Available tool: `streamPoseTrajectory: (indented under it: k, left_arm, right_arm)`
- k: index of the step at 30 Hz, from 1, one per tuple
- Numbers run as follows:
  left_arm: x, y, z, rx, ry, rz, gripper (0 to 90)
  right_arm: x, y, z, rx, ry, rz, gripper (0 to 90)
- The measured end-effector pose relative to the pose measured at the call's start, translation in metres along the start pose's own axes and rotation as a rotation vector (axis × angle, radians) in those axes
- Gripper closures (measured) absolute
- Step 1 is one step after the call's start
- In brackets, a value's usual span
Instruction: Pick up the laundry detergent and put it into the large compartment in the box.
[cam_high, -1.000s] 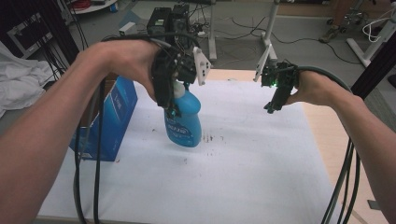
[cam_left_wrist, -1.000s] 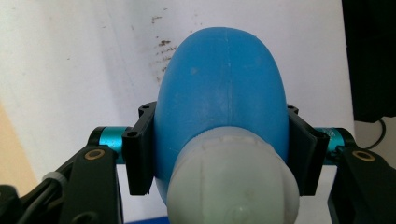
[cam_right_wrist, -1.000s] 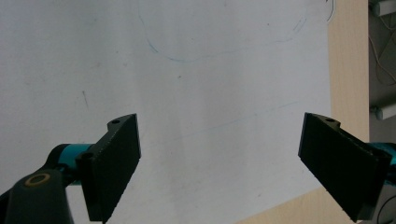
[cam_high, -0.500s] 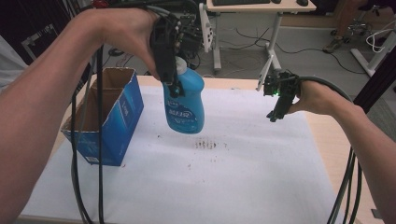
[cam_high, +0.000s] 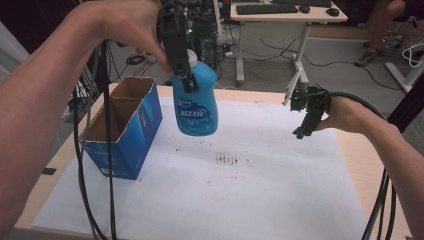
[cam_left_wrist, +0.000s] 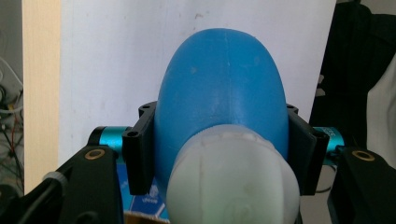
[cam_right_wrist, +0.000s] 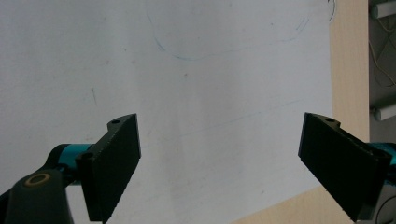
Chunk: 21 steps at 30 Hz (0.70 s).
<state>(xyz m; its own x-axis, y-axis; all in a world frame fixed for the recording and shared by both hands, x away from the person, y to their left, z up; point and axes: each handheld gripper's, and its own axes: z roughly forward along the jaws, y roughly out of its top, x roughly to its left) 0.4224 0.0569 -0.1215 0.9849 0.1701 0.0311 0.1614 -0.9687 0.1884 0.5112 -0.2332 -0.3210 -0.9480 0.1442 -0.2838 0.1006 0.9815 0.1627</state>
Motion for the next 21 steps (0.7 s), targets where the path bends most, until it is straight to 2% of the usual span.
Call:
streamPoseTrajectory:
  k: [6,10,12,16,19,21]
  left_arm:
    - [0.006,-0.015,-0.008,-0.002,0.014,-0.103,38.1]
    - [0.01,-0.024,-0.012,0.007,0.023,-0.189,38.1]
    - [0.012,-0.03,-0.016,-0.007,0.039,-0.232,38.1]
    - [0.017,-0.041,-0.021,-0.015,0.045,-0.312,38.1]
    - [0.021,-0.052,-0.023,-0.003,0.051,-0.364,38.1]
    - [0.023,-0.057,-0.025,-0.007,0.057,-0.385,38.1]
  right_arm:
    - [0.001,0.001,0.0,0.0,0.0,-0.002,12.1]
    - [0.002,0.002,0.001,0.001,0.001,-0.005,12.1]
    - [0.003,0.003,0.001,0.002,0.001,-0.008,12.1]
    - [0.003,0.003,0.002,0.0,0.004,-0.011,12.1]
    - [0.004,0.003,0.003,0.001,0.005,-0.009,12.1]
    - [0.004,0.003,0.003,-0.001,0.004,-0.012,12.1]
